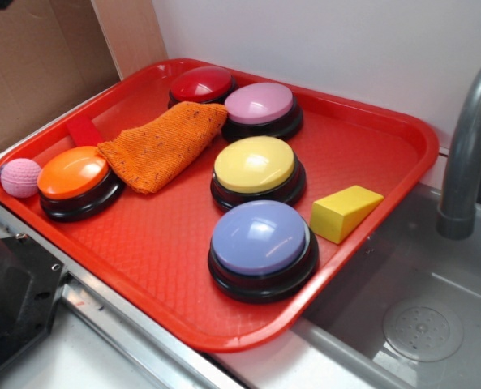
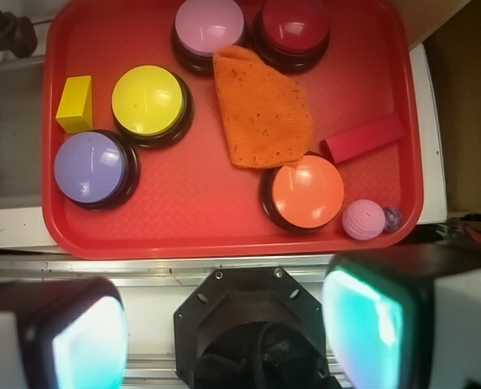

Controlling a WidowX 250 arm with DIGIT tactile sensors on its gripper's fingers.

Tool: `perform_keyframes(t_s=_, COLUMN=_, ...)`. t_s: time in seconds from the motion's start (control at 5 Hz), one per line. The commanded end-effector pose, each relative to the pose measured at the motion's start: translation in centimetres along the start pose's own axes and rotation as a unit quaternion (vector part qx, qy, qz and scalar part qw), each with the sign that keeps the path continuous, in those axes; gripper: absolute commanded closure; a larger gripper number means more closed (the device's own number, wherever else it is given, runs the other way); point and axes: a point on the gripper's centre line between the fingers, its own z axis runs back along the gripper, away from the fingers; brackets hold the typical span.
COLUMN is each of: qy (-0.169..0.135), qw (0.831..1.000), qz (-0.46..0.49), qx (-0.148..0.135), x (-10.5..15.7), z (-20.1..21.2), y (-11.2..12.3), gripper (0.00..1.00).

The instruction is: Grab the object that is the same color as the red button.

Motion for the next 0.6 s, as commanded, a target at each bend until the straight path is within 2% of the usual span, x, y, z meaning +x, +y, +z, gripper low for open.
perform_keyframes(t_s=0.0, qy=0.000, qw=1.000, qz=0.000, qx=0.000, x=0.0, z=0.0, y=0.0, gripper=0.00)
perform_keyframes(t_s=0.2, qy=-0.030, qw=0.996, qz=0.076, qx=-0.033, x=2.2, z=-2.1, y=1.7, gripper=0.00)
perform_keyframes(t_s=0.4, qy=-0.018, qw=0.987, qz=0.158, qx=-0.027, x=3.8, z=-4.0, y=3.7, gripper=0.00)
